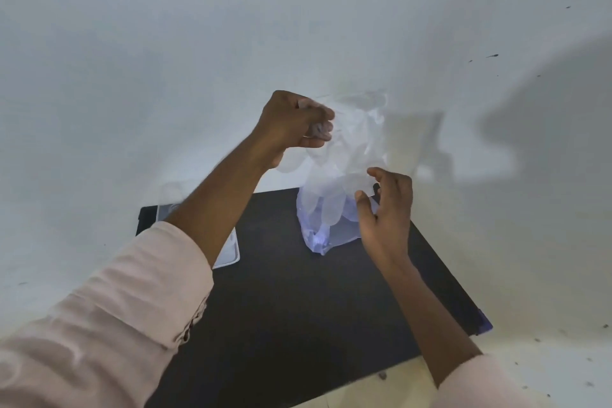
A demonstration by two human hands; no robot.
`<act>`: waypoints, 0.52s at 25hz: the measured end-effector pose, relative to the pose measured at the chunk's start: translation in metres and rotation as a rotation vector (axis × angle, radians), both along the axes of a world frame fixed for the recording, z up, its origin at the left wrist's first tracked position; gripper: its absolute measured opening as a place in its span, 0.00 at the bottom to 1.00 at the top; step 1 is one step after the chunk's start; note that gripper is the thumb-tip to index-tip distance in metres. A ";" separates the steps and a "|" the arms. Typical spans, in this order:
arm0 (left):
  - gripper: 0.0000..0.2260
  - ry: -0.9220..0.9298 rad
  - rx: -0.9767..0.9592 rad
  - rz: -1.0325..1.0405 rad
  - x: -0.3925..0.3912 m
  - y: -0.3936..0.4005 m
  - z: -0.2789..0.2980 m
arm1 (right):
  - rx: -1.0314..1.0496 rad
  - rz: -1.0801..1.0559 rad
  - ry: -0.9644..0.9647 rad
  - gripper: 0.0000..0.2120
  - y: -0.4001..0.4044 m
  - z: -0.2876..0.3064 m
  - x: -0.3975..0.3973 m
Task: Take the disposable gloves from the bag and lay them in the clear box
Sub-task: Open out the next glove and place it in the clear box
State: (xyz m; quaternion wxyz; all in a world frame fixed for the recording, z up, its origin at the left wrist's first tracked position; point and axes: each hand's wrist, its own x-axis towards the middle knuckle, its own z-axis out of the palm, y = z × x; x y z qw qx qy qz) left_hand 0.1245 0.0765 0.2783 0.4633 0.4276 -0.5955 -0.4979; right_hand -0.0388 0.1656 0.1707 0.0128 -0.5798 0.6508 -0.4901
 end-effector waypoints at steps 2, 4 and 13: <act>0.06 -0.003 -0.019 -0.009 0.003 -0.001 0.007 | 0.038 -0.029 0.025 0.17 -0.011 0.001 -0.001; 0.05 0.005 -0.029 -0.007 0.005 -0.002 0.012 | 0.023 -0.045 0.027 0.15 -0.019 0.002 0.002; 0.04 0.031 -0.025 -0.022 0.021 -0.008 0.025 | 0.000 -0.003 -0.062 0.10 -0.044 0.018 0.017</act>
